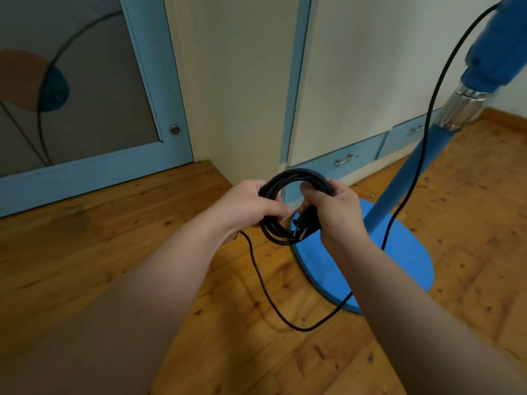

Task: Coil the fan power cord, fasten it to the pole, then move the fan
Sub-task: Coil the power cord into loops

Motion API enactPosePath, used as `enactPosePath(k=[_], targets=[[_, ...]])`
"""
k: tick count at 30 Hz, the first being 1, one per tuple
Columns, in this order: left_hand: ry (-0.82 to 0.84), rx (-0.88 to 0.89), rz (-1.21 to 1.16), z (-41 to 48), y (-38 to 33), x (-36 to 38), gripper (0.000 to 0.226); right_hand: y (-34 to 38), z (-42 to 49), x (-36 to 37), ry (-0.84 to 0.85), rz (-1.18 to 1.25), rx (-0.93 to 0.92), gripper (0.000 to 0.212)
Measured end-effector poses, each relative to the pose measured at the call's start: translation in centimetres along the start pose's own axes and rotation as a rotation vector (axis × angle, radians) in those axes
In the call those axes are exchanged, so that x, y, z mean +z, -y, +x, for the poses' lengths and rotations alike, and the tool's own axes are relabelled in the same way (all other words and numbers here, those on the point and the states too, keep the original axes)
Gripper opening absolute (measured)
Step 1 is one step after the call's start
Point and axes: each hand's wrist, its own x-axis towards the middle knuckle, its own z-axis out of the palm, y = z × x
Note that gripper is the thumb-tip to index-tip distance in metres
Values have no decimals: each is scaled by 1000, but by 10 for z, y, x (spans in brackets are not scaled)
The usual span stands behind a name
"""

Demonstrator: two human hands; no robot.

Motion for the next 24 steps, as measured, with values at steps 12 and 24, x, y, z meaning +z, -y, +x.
enactPosePath(k=[12,24], targets=[[-218,-110,-824,5,-6,21,32,-4,-3,27,-110,663,179,16],[-16,-31,161,-3,-16,-2,24,10,-1,-7,269,-514,-258,20]])
